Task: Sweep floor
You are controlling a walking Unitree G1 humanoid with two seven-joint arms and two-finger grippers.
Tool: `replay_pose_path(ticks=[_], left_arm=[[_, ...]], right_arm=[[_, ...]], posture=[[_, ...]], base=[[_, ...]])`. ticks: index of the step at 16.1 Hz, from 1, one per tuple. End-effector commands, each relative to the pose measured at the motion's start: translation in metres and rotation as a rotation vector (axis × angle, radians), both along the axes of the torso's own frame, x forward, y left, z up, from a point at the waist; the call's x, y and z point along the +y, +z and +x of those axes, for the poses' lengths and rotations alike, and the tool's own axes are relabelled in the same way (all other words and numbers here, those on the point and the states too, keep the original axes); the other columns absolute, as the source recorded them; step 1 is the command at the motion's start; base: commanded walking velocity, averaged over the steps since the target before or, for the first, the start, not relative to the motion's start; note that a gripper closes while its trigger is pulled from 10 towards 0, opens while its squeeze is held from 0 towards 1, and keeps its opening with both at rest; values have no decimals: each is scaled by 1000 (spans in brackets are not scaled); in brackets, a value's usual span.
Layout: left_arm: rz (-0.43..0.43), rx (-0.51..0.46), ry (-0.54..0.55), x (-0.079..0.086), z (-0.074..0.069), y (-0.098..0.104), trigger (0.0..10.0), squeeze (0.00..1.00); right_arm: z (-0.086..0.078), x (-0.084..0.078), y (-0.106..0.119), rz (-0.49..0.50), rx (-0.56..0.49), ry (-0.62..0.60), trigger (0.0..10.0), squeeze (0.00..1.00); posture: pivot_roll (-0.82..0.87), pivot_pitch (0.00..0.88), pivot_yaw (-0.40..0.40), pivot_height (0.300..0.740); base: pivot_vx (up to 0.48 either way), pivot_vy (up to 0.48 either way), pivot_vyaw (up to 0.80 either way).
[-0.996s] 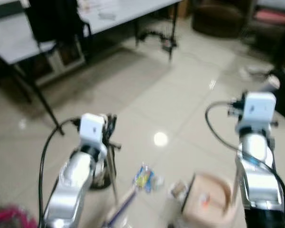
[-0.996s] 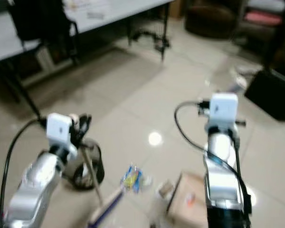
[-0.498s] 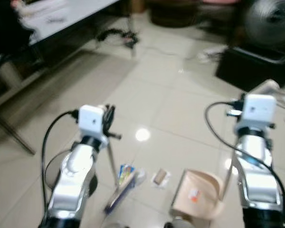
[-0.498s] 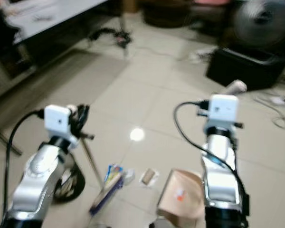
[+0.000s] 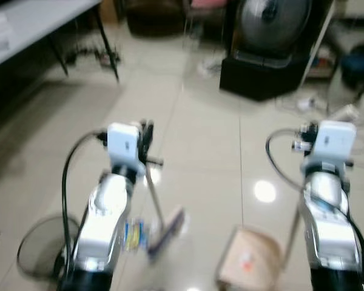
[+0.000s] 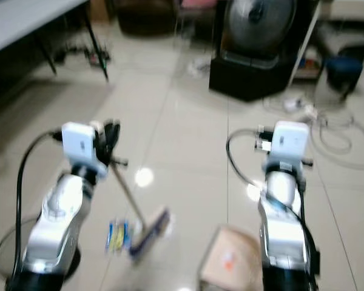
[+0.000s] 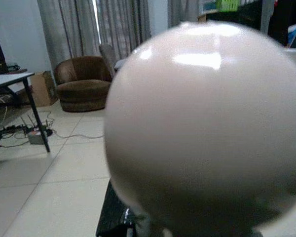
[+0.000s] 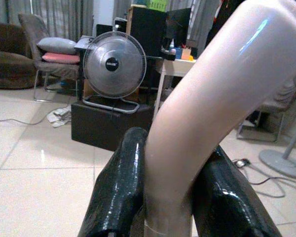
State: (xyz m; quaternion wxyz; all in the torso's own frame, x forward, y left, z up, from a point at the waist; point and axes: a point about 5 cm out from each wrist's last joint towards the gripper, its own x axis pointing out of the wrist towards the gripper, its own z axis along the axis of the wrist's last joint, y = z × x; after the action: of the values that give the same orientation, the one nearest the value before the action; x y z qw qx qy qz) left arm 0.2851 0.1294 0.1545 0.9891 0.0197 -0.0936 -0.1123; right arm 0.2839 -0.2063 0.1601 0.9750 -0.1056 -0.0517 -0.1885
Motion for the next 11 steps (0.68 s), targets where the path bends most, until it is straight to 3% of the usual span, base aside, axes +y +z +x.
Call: replay_pose_path(ticks=[1, 11], left_arm=[[26, -48, 40, 9, 3, 8, 10000, 0], [42, -39, 48, 9, 5, 6, 10000, 0]], right_arm=[[6, 12, 12, -10, -52, 48, 10000, 0], [7, 19, 7, 1, -37, 85, 10000, 0]], posture=[[-30, 81, 47, 740], [-27, 83, 50, 740]], base=[[349, 0, 0], [348, 0, 0]])
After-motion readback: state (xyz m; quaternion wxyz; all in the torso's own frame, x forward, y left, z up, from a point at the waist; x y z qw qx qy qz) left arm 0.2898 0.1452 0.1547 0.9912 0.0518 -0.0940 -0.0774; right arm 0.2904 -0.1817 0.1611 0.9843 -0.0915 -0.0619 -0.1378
